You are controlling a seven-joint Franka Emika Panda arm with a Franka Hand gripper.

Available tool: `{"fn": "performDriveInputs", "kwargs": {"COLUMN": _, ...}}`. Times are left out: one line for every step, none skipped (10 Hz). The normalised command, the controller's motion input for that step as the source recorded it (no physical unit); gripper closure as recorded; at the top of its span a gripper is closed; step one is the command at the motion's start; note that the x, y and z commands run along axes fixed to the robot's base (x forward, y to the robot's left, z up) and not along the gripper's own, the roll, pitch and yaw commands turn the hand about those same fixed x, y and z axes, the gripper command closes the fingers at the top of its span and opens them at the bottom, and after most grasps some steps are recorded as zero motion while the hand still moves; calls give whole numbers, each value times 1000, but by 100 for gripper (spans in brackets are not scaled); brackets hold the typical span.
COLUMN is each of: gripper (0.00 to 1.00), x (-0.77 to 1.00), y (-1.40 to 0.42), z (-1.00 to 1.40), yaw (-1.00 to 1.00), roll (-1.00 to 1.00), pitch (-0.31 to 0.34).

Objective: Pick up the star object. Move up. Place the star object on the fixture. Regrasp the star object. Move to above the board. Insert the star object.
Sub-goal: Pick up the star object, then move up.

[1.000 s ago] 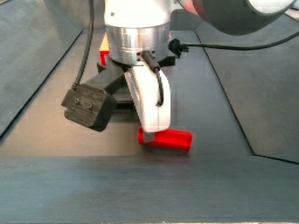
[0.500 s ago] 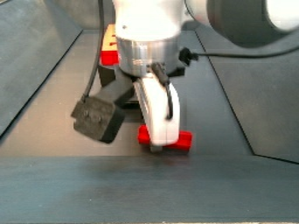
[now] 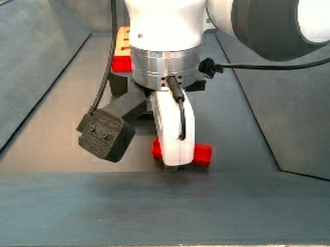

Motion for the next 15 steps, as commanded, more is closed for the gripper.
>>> {"fn": "performDriveInputs", "kwargs": {"gripper": 100, "x": 0, "y": 0, "z": 0, "yaw": 0, "roll": 0, "pitch": 0}}
{"fn": "performDriveInputs", "kwargs": {"gripper": 100, "x": 0, "y": 0, "z": 0, "yaw": 0, "roll": 0, "pitch": 0}}
{"fn": "performDriveInputs", "kwargs": {"gripper": 100, "x": 0, "y": 0, "z": 0, "yaw": 0, "roll": 0, "pitch": 0}}
{"fn": "performDriveInputs", "kwargs": {"gripper": 100, "x": 0, "y": 0, "z": 0, "yaw": 0, "roll": 0, "pitch": 0}}
{"fn": "performDriveInputs", "kwargs": {"gripper": 100, "x": 0, "y": 0, "z": 0, "yaw": 0, "roll": 0, "pitch": 0}}
{"fn": "performDriveInputs", "kwargs": {"gripper": 100, "x": 0, "y": 0, "z": 0, "yaw": 0, "roll": 0, "pitch": 0}}
{"fn": "performDriveInputs", "kwargs": {"gripper": 100, "x": 0, "y": 0, "z": 0, "yaw": 0, "roll": 0, "pitch": 0}}
{"fn": "performDriveInputs", "kwargs": {"gripper": 100, "x": 0, "y": 0, "z": 0, "yaw": 0, "roll": 0, "pitch": 0}}
{"fn": "performDriveInputs", "kwargs": {"gripper": 100, "x": 0, "y": 0, "z": 0, "yaw": 0, "roll": 0, "pitch": 0}}
{"fn": "performDriveInputs", "kwargs": {"gripper": 100, "x": 0, "y": 0, "z": 0, "yaw": 0, "roll": 0, "pitch": 0}}
{"fn": "performDriveInputs", "kwargs": {"gripper": 100, "x": 0, "y": 0, "z": 0, "yaw": 0, "roll": 0, "pitch": 0}}
{"fn": "performDriveInputs", "kwargs": {"gripper": 100, "x": 0, "y": 0, "z": 833, "yaw": 0, "roll": 0, "pitch": 0}}
{"fn": "performDriveInputs", "kwargs": {"gripper": 100, "x": -2, "y": 33, "z": 823, "yaw": 8, "roll": 6, "pitch": 9}}
{"fn": "performDriveInputs", "kwargs": {"gripper": 100, "x": -26, "y": 23, "z": 706, "yaw": 1, "roll": 3, "pitch": 34}}
{"fn": "performDriveInputs", "kwargs": {"gripper": 100, "x": -22, "y": 14, "z": 558, "yaw": -7, "roll": 3, "pitch": 51}}
